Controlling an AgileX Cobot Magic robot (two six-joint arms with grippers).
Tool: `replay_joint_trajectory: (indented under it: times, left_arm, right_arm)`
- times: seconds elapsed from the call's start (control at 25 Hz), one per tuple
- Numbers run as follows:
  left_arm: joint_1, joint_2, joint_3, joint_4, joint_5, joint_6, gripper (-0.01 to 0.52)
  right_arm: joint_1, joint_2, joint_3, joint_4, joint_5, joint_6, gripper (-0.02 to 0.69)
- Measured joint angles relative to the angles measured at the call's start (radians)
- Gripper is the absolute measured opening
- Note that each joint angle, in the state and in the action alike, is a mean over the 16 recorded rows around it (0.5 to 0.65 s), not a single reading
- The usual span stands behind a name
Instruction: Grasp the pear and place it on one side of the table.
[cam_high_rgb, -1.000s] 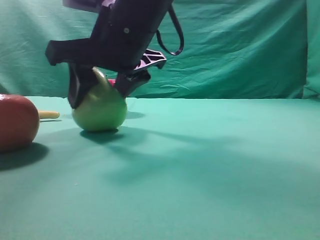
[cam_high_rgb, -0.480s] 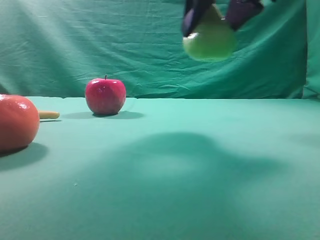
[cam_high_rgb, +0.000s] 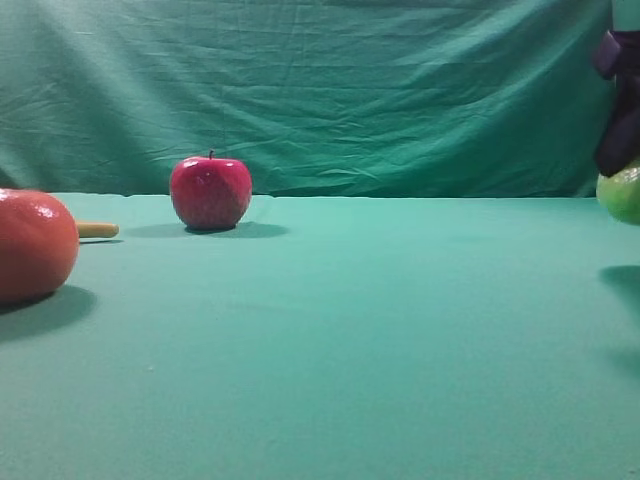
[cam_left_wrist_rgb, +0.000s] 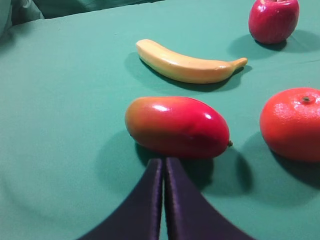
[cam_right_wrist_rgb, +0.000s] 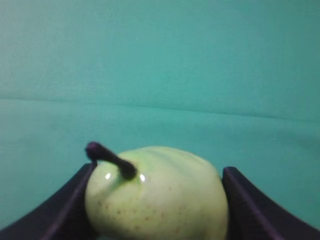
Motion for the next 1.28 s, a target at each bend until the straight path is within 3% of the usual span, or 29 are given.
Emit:
replay_joint_trajectory:
  times: [0.32,0.52,0.68,1.04,1.28]
  left_arm:
    - [0.0,0.0,0.0,0.0,0.0,0.0,0.0]
    - [0.0,0.0,0.0,0.0,0.0,0.0,0.0]
    - [0.0,0.0,0.0,0.0,0.0,0.0,0.0]
    - [0.0,0.0,0.0,0.0,0.0,0.0,0.0]
    - [0.0,0.0,0.0,0.0,0.0,0.0,0.0]
  right_arm:
    - [0.0,-0.018,0.002,-0.001,0.01,0.0,0.601]
    - [0.0,-0.129,0.002,-0.001,0.07,0.0,0.584]
    - [0.0,-0.276,0.002,-0.001,0.166,0.0,0.464]
    - [0.0,-0.689,0.002,0.024,0.482,0.001,0.113]
    - [-0.001,-0.909,0.002,0.097,0.664,0.003,0.007]
